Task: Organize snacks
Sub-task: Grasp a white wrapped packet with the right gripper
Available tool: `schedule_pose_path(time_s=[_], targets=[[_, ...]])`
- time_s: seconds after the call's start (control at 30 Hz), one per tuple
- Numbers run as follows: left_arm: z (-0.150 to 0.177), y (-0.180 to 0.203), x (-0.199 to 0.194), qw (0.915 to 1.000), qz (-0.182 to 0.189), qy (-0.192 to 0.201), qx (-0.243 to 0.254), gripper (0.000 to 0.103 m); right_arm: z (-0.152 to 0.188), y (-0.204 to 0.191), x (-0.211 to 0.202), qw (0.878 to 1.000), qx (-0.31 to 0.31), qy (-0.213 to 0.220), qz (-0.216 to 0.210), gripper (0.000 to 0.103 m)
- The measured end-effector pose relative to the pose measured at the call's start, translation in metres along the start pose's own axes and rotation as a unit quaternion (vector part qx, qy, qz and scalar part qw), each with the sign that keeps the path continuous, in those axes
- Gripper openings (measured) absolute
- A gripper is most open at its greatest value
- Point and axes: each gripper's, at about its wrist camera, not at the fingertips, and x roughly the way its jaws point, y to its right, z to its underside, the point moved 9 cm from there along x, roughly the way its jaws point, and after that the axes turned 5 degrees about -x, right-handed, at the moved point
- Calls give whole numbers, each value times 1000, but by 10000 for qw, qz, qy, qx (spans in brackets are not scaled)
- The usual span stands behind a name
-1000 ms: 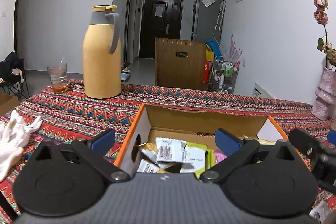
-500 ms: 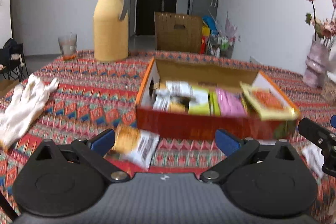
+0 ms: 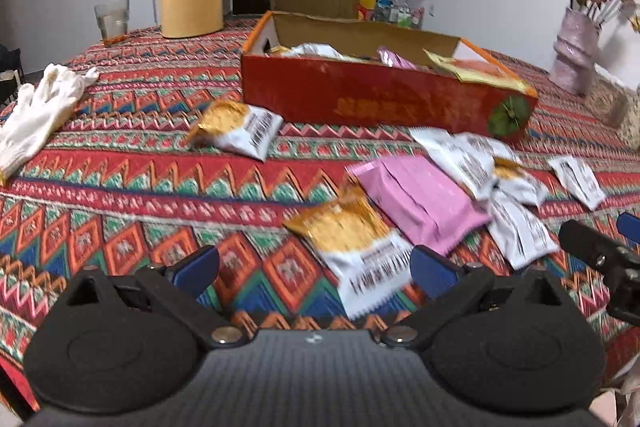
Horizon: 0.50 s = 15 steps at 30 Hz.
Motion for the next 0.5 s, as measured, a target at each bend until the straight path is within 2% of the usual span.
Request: schedule_pose_path(time_s=[0.1, 0.3, 0.5], targets=[[10, 5, 3, 9999, -8, -111, 48, 103, 12, 3, -2, 9999, 74, -127, 29, 103], [17, 9, 2, 9994, -214, 61, 252, 103, 24, 6, -7, 9996, 161, -213, 29, 103], [19, 8, 0, 9993, -242, 126, 245, 103, 29, 3, -7, 9993, 241, -280, -42, 103]])
